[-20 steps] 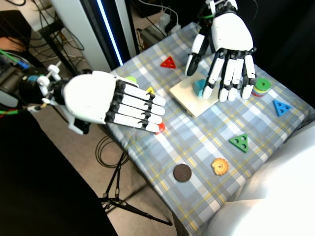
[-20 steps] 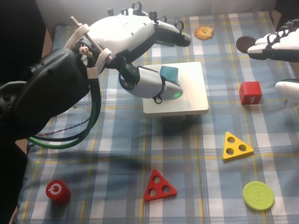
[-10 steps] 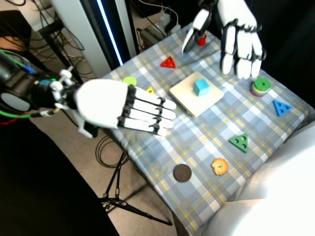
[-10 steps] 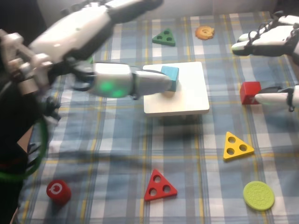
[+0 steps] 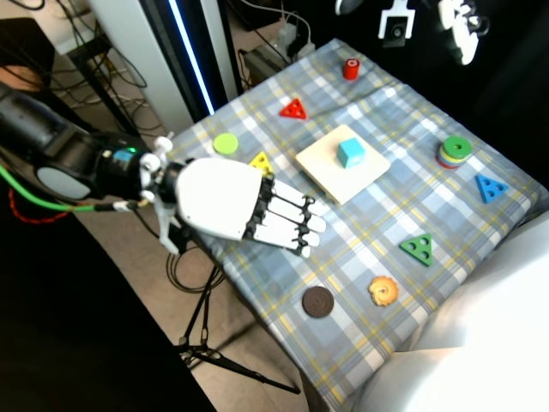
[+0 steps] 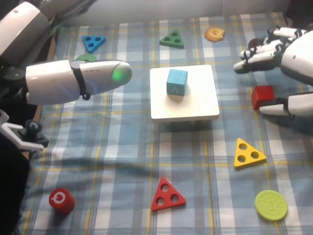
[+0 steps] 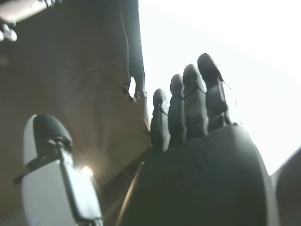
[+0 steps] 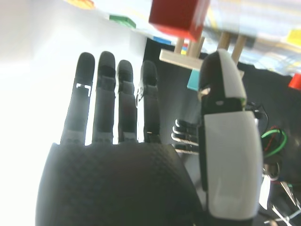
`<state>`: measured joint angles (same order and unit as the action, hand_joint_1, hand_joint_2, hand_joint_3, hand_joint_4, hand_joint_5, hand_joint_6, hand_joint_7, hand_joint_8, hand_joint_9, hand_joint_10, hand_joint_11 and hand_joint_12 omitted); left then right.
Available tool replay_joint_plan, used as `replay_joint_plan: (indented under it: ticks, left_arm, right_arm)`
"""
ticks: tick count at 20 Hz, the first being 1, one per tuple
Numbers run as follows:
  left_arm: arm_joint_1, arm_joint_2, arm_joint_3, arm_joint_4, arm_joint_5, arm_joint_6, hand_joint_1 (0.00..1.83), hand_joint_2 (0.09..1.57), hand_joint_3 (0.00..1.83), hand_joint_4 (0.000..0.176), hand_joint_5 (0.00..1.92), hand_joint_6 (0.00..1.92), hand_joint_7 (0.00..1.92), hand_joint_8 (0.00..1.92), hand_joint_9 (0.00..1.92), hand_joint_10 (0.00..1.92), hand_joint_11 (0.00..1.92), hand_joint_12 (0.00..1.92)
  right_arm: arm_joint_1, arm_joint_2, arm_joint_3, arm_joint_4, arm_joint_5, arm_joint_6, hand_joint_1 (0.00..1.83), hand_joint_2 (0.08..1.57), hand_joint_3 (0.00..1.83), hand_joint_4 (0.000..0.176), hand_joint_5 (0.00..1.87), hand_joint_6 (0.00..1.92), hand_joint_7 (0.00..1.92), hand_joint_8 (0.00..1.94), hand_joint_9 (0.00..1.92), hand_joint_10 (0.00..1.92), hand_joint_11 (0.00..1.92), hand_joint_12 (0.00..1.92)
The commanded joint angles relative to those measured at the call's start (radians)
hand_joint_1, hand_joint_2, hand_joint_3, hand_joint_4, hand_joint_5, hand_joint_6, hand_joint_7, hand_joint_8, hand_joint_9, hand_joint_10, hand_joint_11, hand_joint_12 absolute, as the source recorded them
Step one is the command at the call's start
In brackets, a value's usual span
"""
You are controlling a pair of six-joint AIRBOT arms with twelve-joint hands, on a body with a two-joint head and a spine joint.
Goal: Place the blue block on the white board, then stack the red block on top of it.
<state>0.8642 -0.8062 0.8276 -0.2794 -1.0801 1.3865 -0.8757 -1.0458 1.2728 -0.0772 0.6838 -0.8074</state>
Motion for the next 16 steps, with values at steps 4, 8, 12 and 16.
replay_joint_plan:
  ticks: [4, 8, 12, 16]
  left_arm:
    - [0.033, 0.017, -0.002, 0.025, -0.183, -0.102, 0.77, 0.83, 0.0, 0.109, 0.3, 0.0, 0.24, 0.0, 0.19, 0.0, 0.0, 0.51]
    - [0.059, 0.026, -0.002, 0.025, -0.222, -0.143, 0.78, 0.84, 0.0, 0.11, 0.3, 0.0, 0.24, 0.0, 0.2, 0.0, 0.0, 0.52]
    - [0.065, 0.026, -0.002, 0.025, -0.224, -0.149, 0.79, 0.83, 0.0, 0.11, 0.3, 0.0, 0.25, 0.0, 0.22, 0.0, 0.0, 0.6]
    - [0.071, 0.026, -0.003, 0.019, -0.226, -0.151, 0.76, 0.83, 0.0, 0.122, 0.28, 0.0, 0.24, 0.0, 0.21, 0.0, 0.0, 0.55]
  right_arm:
    - [0.034, -0.028, 0.043, 0.017, 0.036, -0.005, 0.91, 1.04, 0.0, 0.04, 0.57, 0.01, 0.47, 0.01, 0.49, 0.0, 0.11, 0.88]
    - [0.039, -0.029, 0.05, 0.017, 0.006, -0.024, 0.89, 1.04, 0.0, 0.011, 0.64, 0.01, 0.53, 0.01, 0.53, 0.01, 0.15, 0.85]
    - [0.041, -0.029, 0.053, 0.017, 0.004, -0.027, 0.98, 1.05, 0.0, 0.0, 0.87, 0.01, 0.65, 0.01, 0.61, 0.01, 0.24, 0.78]
    - [0.043, -0.029, 0.053, 0.018, 0.004, -0.027, 1.1, 1.1, 0.0, 0.0, 1.01, 0.93, 0.77, 0.01, 0.71, 0.01, 0.32, 0.8]
